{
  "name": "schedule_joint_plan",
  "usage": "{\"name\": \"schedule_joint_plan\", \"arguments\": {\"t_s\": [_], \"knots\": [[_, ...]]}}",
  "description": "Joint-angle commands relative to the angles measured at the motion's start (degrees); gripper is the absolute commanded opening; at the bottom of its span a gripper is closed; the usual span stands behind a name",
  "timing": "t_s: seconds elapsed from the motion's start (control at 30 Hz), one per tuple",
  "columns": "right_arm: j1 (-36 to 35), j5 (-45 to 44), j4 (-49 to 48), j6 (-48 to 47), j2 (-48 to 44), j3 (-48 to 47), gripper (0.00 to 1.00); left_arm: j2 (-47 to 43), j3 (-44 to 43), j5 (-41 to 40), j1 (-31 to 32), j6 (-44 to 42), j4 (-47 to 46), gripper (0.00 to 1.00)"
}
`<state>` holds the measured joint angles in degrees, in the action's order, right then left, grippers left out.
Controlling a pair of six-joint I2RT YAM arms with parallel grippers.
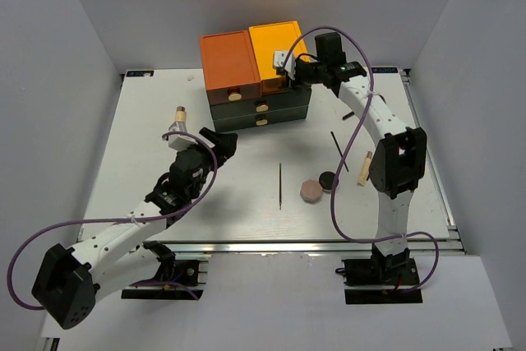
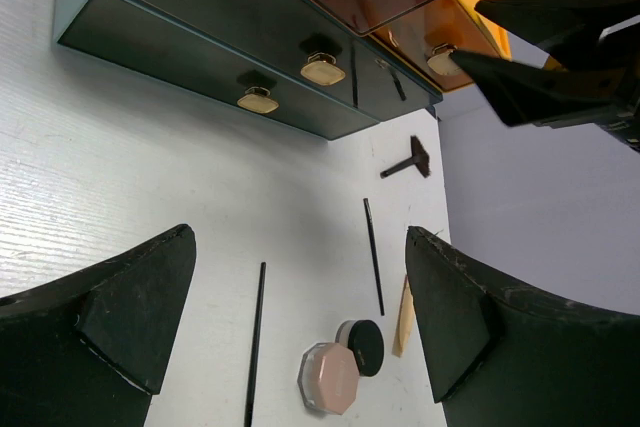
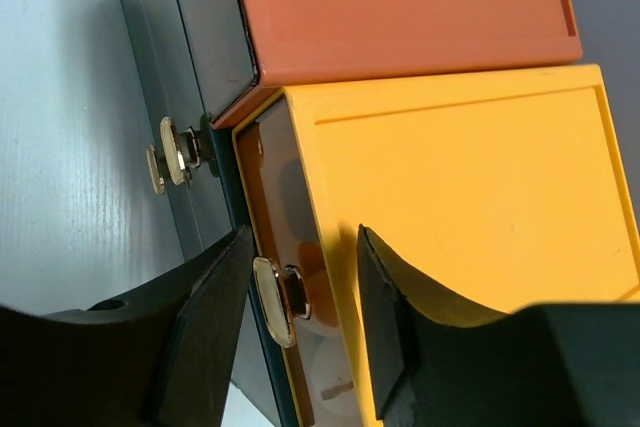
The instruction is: Organize the makeup
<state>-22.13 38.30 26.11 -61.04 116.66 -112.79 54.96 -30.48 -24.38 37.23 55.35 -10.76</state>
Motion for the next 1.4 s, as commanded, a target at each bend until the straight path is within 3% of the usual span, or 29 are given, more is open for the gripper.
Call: {"name": "schedule_joint_plan", "arguments": {"t_s": [0.0,0.1,0.23,0.6,1.27,1.37], "knots": [[0.16,-1.22,-1.77,0.13,0.93,-1.90,0.51,0.32,-0.81,0.39,-0.23,-0.60,0.22,0.95],[0.16,-0.43,-0.44,-0.75,0.85,-1.47,0.44,0.15,-0.99,0.39,-0.14,-0.60,0.48,0.95],[0.16,0.37,-0.88,-2.68,-1.43,1.69,0.26,-0.20,-0.46,0.12,-0.23,-0.42,0.57,0.95],[0.24,0.63,1.66,-5.76,-3.11,3.98,0.13,0.50,-0.64,0.65,-0.14,-0.60,0.13,0.95],[0.16,2.48,2.46,-6.99,-5.48,5.65,0.14,-0.38,-0.19,0.56,-0.23,-0.33,0.39,0.95],[0.25,2.48,1.06,-5.33,-5.39,5.48,0.33,-0.64,-0.11,0.30,-0.23,-0.33,0.39,0.95]]}}
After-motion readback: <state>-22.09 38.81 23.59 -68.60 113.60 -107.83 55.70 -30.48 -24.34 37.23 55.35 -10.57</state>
